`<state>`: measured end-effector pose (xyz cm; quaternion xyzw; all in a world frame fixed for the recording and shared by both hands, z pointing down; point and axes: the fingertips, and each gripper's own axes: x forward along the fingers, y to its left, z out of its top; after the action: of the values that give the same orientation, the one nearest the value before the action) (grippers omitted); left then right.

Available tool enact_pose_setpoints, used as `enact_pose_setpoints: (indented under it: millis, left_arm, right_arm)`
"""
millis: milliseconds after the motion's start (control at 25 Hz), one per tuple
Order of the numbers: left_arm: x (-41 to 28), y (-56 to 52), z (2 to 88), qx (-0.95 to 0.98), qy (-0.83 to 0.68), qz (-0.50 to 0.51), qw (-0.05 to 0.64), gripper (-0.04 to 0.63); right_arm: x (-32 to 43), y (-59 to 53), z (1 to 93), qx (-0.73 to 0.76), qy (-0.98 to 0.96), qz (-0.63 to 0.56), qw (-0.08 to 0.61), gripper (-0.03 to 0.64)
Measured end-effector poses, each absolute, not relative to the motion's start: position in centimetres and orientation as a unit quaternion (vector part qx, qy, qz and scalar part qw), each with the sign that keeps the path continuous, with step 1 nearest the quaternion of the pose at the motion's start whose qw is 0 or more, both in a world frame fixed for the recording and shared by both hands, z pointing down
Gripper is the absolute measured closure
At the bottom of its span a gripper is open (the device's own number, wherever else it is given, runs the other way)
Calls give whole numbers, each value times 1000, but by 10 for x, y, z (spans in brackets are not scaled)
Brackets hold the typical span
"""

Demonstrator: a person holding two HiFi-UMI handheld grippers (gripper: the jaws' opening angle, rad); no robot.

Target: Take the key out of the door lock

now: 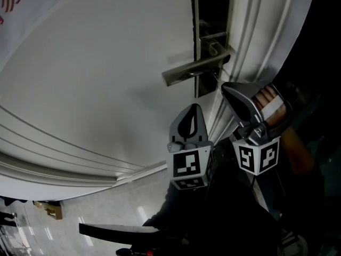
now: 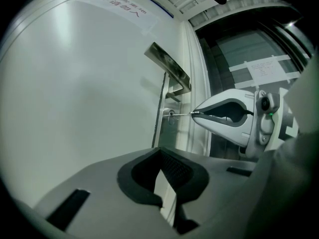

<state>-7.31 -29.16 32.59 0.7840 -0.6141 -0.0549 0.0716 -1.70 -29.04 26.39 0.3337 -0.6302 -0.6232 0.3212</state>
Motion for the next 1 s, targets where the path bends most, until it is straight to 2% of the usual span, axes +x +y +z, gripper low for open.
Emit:
enact_pose_setpoints:
  millis: [1000]
  left_arm:
    - [-75,-291,327,780,-618,-64,71,595]
  right_arm:
    - [-17,-289,264,332,-630,-624,322,604]
